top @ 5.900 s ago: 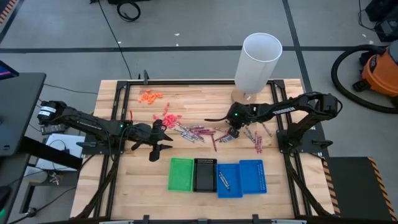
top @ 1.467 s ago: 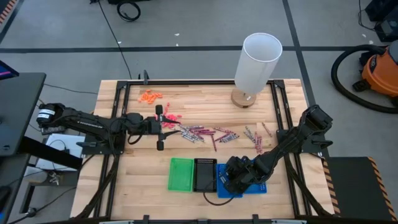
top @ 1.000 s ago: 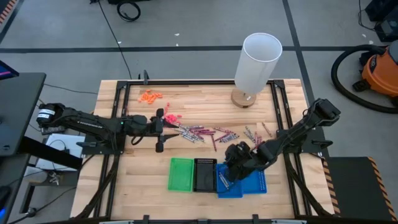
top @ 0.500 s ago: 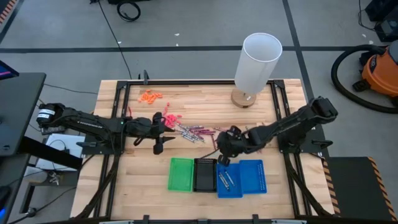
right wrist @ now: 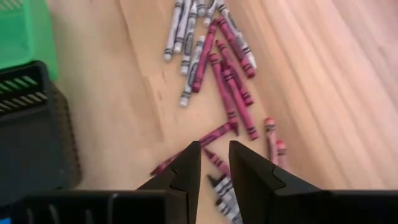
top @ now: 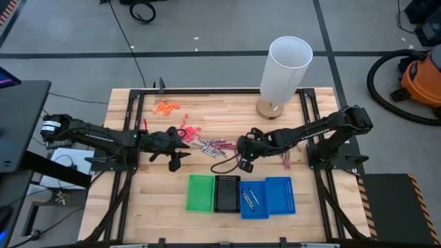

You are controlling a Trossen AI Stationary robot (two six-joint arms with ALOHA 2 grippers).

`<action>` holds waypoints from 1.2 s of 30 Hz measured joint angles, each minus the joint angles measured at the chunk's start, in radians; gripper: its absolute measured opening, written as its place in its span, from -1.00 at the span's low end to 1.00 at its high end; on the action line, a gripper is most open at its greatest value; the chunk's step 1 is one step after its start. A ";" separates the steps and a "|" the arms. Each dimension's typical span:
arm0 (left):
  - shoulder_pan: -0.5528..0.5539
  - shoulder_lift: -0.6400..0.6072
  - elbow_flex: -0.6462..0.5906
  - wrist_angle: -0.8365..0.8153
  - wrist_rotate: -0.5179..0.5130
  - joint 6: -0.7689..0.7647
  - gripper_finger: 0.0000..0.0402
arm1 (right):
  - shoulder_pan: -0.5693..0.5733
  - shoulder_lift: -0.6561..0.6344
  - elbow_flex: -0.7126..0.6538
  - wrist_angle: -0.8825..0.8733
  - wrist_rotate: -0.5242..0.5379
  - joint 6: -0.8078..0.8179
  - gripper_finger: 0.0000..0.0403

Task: Sort crayons
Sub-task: Put the black crayon into the left blue bin

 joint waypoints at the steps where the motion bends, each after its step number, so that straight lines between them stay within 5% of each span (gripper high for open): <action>1: 0.000 0.000 0.000 -0.006 0.000 -0.004 -0.19 | -0.005 0.000 0.000 0.007 0.002 -0.017 -0.54; 15: 0.000 0.000 0.000 -0.007 0.000 -0.016 -0.19 | -0.141 0.000 -0.174 0.096 0.008 -0.126 -0.54; 26: 0.000 0.000 0.000 -0.007 -0.001 -0.002 -0.19 | -0.211 0.000 -0.156 -0.353 -0.051 0.010 -0.54; 36: 0.000 0.000 0.000 -0.007 -0.001 -0.002 -0.19 | -0.329 0.000 -0.187 -0.412 -0.142 0.088 -0.55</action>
